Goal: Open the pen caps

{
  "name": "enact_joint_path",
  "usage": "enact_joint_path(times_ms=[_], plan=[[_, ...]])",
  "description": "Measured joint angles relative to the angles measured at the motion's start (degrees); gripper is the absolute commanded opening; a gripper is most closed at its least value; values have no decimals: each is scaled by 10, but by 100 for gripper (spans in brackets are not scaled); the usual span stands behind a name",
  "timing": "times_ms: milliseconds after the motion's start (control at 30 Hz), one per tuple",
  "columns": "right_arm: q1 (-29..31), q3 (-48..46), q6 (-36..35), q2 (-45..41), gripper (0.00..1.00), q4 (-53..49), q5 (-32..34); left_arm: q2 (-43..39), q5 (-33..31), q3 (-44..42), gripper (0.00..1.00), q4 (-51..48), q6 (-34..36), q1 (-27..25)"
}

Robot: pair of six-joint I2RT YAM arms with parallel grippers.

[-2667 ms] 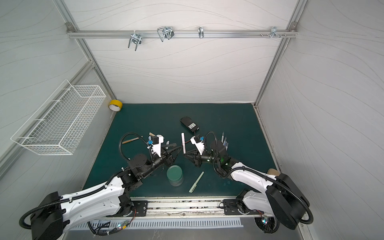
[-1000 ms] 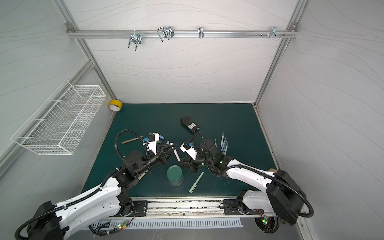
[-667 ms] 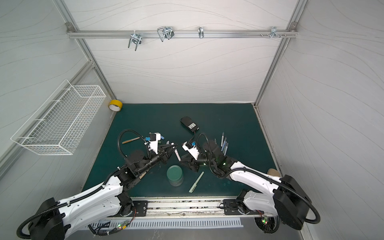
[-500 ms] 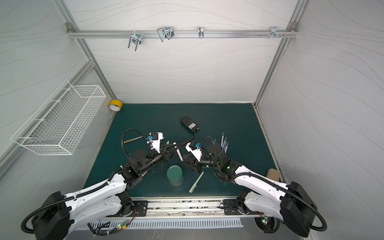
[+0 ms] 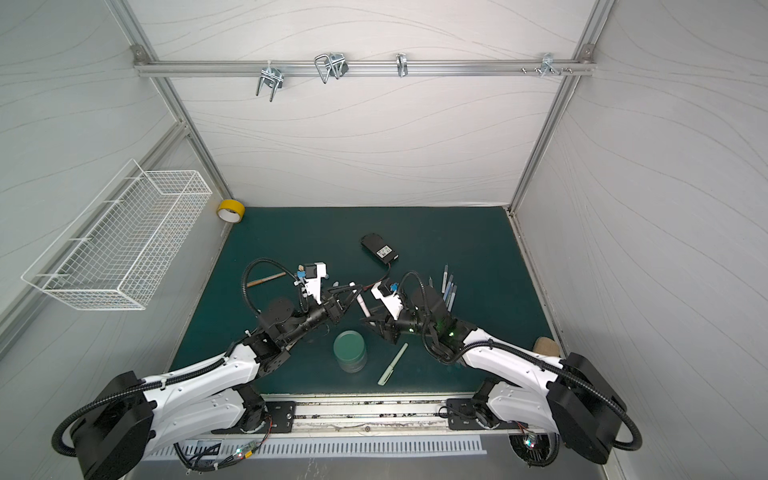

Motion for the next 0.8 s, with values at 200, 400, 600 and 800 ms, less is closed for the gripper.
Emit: enact_joint_path(times_ms=[200,400,600,800], plan=[[0,0,5,0,0,2,3,8,4,0,31,9,-7,0],[0,3,4,0,0,-1,3,8,10,0,34,2,-7,0],[0,10,4,0,0,-3,3,9,12,0,28,-5,-6,0],[-1,10,2,0,0,-10,6,10,14,0,4,-9,3,0]])
